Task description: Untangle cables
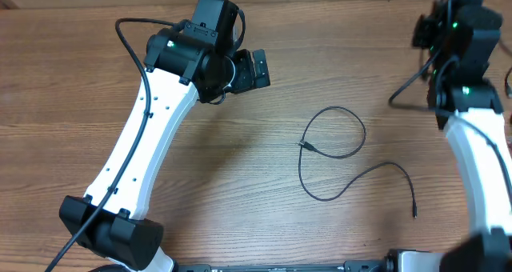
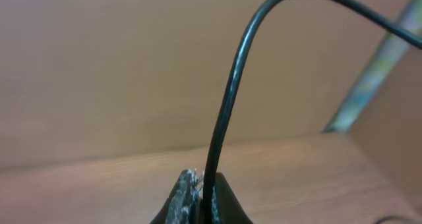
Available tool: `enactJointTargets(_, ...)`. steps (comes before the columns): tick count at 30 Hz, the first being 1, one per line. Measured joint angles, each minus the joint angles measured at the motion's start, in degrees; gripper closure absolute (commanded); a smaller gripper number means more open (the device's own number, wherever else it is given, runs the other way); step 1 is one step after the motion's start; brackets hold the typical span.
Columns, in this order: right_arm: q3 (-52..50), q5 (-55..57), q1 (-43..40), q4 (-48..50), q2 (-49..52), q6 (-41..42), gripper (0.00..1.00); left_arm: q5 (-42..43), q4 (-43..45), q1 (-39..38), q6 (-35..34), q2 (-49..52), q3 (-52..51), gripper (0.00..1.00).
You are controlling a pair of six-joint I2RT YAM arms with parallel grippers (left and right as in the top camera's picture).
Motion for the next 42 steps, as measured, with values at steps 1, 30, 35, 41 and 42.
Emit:
enactJointTargets(1,0.0,0.55,-1.42,3.67,2.64,-0.63,0.96,-0.33,0.0,0.0,0.0,0.0,0.0,0.01)
enactJointTargets(30,25.88,-14.99,-2.86,-23.52,30.67,7.96,0.0,-1.64,0.0,0.0,0.0,0.0,0.0,0.0)
enactJointTargets(35,26.08,-19.15,-2.93,-35.98,23.69,13.25,0.0,-1.62,-0.02,-0.02,0.0,0.0,0.0,0.0)
enactJointTargets(41,26.36,-20.68,-2.93,-51.23,9.09,15.41,0.0,-1.64,-0.02,0.0,0.0,0.0,-0.02,0.0)
enactJointTargets(42,26.53,-20.81,-2.93,-52.83,7.02,15.87,0.0,-1.64,-0.02,0.0,0.0,0.0,-0.02,0.0)
